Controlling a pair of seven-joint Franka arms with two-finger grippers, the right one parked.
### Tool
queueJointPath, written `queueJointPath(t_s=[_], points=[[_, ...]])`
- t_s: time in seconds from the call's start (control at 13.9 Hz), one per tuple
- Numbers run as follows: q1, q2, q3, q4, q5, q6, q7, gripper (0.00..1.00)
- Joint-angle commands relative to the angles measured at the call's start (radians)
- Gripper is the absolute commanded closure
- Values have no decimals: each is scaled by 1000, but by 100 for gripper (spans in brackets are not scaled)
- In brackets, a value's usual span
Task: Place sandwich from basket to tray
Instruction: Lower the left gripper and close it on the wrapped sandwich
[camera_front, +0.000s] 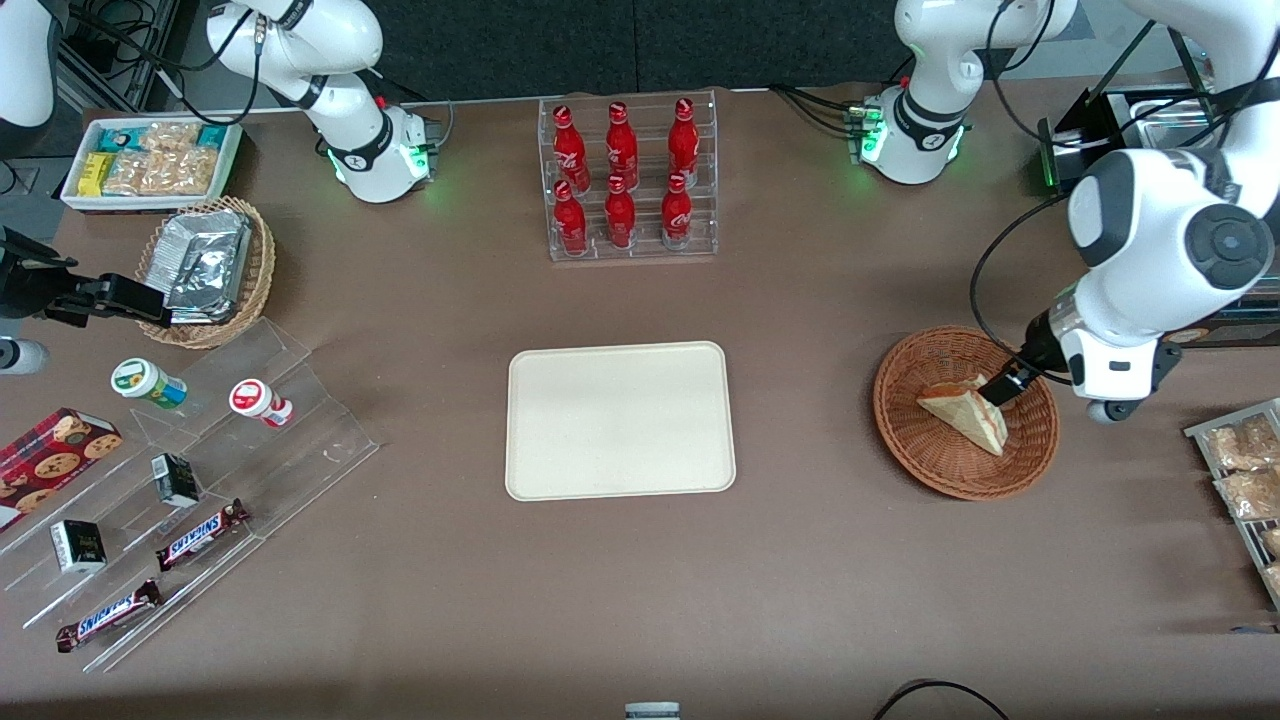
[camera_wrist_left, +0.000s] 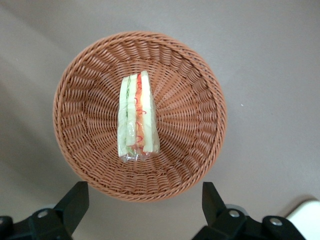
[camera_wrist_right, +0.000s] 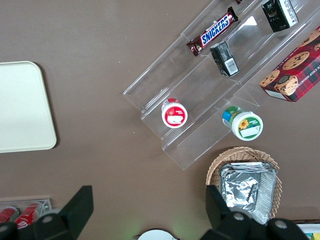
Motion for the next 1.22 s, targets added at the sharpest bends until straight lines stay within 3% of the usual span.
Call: queueJointPath(t_s=[0.0,0.58,1.15], points=[[30,-54,-3,-156,6,151,-53,0],[33,33,-2,-231,-10,405,-99,0],[33,107,-2,-258,-5,489,-97,0]])
